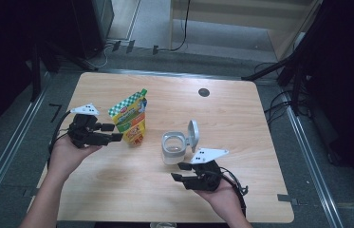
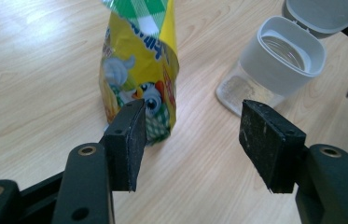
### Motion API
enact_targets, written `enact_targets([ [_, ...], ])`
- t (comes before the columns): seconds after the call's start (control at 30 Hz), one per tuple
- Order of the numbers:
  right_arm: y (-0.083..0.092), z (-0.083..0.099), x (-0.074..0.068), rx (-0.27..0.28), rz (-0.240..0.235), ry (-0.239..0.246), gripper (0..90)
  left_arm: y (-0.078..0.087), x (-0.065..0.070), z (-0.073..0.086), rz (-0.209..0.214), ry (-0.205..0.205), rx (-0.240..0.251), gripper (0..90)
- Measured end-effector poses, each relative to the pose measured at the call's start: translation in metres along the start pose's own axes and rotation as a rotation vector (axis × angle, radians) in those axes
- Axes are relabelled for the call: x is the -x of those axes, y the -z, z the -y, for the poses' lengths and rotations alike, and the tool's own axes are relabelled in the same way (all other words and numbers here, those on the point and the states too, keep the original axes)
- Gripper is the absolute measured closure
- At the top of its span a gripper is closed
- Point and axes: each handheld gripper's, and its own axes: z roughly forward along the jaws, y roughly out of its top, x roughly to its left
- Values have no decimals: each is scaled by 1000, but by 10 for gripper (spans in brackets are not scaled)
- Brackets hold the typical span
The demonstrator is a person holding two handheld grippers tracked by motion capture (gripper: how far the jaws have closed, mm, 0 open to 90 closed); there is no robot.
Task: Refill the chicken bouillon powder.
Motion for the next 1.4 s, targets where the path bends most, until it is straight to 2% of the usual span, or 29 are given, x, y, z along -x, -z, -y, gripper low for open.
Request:
enact_targets([
  [0.23,-9,-2,-9,-10,-5,14,549,-21,-4,-11,6,-7,6,476],
  [0.33,-12,-4,-12,-16,-1,20,546,-27,-7,-16,17,-6,-6,514],
  [0.47,-19,-6,-15,-18,4,5,544,-34,-8,-19,25,15,8,594],
  [0.6,-28,-12,-18,-7,-7,-1,539,-39,-11,-20,41,72,14,688],
  [0.63,-31,-14,-19,-8,-6,5,539,-40,-11,-20,34,80,14,709],
  [0.73,-36,-17,-21,-7,0,16,539,-42,-11,-17,15,83,8,789],
  [0.83,-41,-18,-22,-7,2,20,539,-44,-10,-14,7,90,11,828],
  [0.97,-44,-15,-22,-23,9,28,535,-43,-11,-13,-3,86,11,888],
  [1.13,-45,-12,-21,-22,9,29,536,-39,-9,-14,-6,96,-1,900],
  [1.3,-47,-11,-22,-26,6,32,535,-30,-6,-19,18,96,-43,900],
  [1.4,-48,-11,-22,-27,6,38,536,-21,0,-24,34,77,-67,900],
])
